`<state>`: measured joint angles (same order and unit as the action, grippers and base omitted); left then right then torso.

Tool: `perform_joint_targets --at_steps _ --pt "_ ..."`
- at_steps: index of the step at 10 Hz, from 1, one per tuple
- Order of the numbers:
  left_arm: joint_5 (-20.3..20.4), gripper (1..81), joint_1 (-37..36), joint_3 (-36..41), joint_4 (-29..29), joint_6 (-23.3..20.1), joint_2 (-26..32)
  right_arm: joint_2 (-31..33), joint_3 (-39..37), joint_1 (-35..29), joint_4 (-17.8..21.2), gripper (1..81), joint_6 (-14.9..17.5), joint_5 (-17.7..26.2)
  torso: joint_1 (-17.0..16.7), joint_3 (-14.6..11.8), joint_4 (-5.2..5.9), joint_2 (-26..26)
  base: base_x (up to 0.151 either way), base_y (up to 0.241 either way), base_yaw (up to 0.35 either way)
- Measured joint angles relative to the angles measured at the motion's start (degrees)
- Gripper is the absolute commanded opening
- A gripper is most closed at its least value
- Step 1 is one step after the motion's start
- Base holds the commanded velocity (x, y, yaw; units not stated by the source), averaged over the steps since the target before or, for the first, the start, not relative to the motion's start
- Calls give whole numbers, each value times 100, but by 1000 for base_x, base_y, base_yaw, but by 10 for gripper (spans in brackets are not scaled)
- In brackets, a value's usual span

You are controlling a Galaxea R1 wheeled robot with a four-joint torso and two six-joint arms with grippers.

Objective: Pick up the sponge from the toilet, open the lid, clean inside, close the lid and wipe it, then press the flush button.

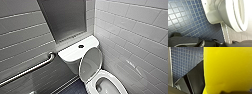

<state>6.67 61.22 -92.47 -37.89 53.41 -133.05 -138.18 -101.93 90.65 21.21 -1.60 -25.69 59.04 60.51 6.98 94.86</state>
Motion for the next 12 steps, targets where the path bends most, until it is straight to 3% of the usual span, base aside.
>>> perform_joint_targets --at_steps 2,8,12 --pt "-91 811 -464 189 2 566 100 -105 -94 223 -488 10 -5 9 0 0 0 0 0 0 0" --pt "-166 811 -1646 269 0 2533 290 -536 -496 266 -549 10 -20 -24 0 0 0 0 0 0 0" --pt "-223 811 -2247 239 0 3309 143 -680 -616 268 -586 10 6 -22 0 0 0 0 0 0 0"
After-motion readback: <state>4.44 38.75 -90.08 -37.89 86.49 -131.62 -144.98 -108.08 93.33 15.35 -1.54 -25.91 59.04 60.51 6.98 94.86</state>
